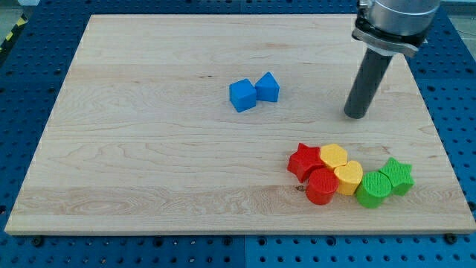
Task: Push the green star downwards
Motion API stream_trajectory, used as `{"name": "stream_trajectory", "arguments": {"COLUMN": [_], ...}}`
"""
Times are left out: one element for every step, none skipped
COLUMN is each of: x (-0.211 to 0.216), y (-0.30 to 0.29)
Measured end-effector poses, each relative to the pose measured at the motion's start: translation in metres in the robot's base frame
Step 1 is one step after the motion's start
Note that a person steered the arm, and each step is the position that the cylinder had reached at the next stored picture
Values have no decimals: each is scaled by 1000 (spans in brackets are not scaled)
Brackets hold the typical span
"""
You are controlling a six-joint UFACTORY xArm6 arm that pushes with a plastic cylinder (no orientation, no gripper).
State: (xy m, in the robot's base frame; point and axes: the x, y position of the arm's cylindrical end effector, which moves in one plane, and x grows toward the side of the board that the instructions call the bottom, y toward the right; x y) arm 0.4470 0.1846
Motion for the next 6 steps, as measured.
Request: {"name": "stream_trajectory", "arguments": {"x": [15,39,44,52,71,96], "y": [12,12,12,12,12,12]}}
